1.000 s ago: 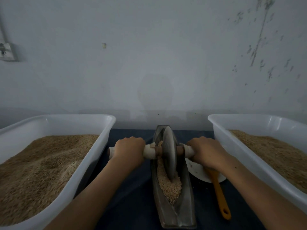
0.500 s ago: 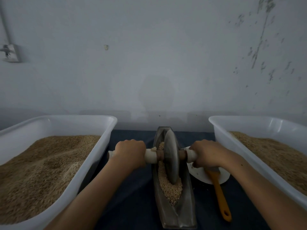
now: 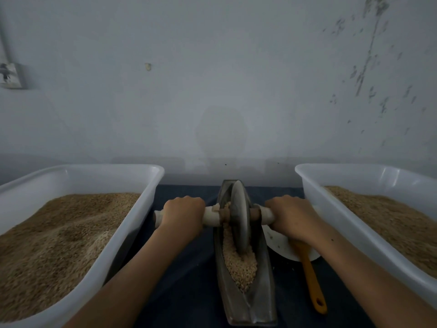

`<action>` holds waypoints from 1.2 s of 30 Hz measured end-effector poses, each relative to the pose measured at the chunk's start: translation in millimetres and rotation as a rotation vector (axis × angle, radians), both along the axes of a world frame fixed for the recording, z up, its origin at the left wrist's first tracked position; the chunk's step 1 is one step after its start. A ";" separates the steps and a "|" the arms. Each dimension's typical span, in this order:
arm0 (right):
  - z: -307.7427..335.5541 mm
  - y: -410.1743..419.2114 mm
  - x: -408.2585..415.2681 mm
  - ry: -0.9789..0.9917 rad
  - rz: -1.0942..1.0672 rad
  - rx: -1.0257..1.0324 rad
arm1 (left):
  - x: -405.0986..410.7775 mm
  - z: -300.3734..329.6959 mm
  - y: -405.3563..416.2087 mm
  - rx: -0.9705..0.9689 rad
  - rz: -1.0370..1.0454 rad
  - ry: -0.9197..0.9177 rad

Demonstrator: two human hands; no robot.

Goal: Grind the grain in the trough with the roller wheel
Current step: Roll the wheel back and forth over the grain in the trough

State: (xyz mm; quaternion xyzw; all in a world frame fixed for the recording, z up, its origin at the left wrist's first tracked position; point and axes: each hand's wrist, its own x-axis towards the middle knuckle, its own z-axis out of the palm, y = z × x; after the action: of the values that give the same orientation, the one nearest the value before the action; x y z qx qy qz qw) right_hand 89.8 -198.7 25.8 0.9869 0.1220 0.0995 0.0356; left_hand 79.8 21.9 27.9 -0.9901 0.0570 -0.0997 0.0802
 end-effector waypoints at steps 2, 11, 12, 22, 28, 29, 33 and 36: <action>3.4 -0.6 -1.0 0.071 0.003 -0.027 | -1.1 1.3 0.4 0.010 0.000 0.027; 12.0 -2.4 -0.9 0.307 -0.008 -0.027 | -5.3 5.5 1.8 0.033 -0.008 0.105; 9.5 -1.9 0.2 0.269 -0.016 -0.027 | -4.1 4.3 1.2 0.024 0.000 0.085; -6.8 -1.3 4.3 -0.074 0.000 0.021 | -1.9 -3.1 -2.4 -0.015 0.022 -0.061; 9.3 -3.8 1.5 0.221 0.026 -0.044 | -4.0 3.3 0.6 0.039 0.004 0.068; 11.8 -3.7 0.7 0.255 0.025 -0.045 | -4.7 4.3 1.2 0.042 0.000 0.093; 13.2 -2.6 -1.0 0.275 0.020 -0.051 | -4.7 4.5 2.1 0.019 0.004 0.122; 6.6 -1.7 -0.1 0.139 0.026 -0.029 | -2.8 2.1 1.4 -0.015 0.012 0.044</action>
State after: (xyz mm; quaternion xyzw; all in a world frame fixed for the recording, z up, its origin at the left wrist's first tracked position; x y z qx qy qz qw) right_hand 89.7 -200.4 32.4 0.9891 0.1382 0.0294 0.0402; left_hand 77.0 23.2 30.0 -0.9930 0.0521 -0.0777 0.0719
